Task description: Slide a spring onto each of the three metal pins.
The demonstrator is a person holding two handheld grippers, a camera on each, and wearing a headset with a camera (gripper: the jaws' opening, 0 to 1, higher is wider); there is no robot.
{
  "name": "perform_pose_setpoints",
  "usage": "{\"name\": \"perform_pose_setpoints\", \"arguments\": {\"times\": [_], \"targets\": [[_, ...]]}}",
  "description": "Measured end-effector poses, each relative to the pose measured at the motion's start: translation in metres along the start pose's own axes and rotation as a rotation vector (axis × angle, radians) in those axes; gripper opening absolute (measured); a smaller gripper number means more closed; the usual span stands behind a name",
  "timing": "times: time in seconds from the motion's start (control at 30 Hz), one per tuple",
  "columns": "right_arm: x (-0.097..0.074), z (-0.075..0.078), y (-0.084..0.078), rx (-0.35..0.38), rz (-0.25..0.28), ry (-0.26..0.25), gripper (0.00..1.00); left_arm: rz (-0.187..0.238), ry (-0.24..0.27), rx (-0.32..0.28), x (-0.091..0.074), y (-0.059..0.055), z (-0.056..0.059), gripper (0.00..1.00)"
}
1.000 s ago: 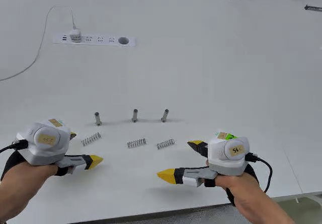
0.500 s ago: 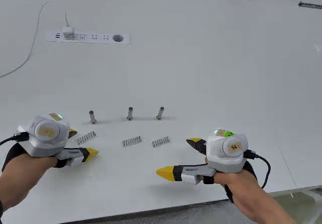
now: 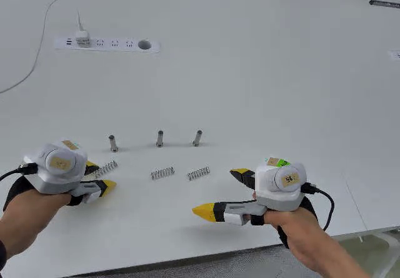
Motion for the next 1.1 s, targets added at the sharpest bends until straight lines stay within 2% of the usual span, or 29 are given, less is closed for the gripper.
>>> {"name": "perform_pose_setpoints", "arguments": {"times": [0.27, 0.5, 0.6, 0.83, 1.1], "targets": [[-0.0007, -0.0004, -0.0001, 0.001, -0.001, 0.0, 0.87, -0.004, 0.03, 0.02, 0.0008, 0.0012, -0.0042, 0.21], [-0.0004, -0.0018, -0.0014, -0.001, -0.006, 0.003, 0.87, -0.019, 0.054, 0.077, 0.0013, 0.0008, -0.0045, 0.13], [0.0003, -0.0019, -0.0008, 0.0, -0.005, 0.004, 0.87, -0.035, 0.058, 0.126, 0.0017, 0.0019, -0.0034, 0.11], [0.0008, -0.0029, 0.003, -0.005, 0.001, 0.006, 0.87, -0.052, 0.067, 0.117, 0.0018, 0.0029, -0.0045, 0.1], [0.0, -0.0028, 0.0046, -0.003, 0.007, 0.009, 0.86, -0.058, 0.059, 0.111, -0.002, -0.0025, -0.0018, 0.1]]}}
Point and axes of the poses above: the centre of the closed fingertips' face, and the gripper's own axes: x roughly forward along the fingers, z roughly to its right, y roughly out of its top, the point moved 10 cm from there along -x, roughly backward along the fingers, and after that the axes turned 1 degree about -x, right-handed, at the moved point
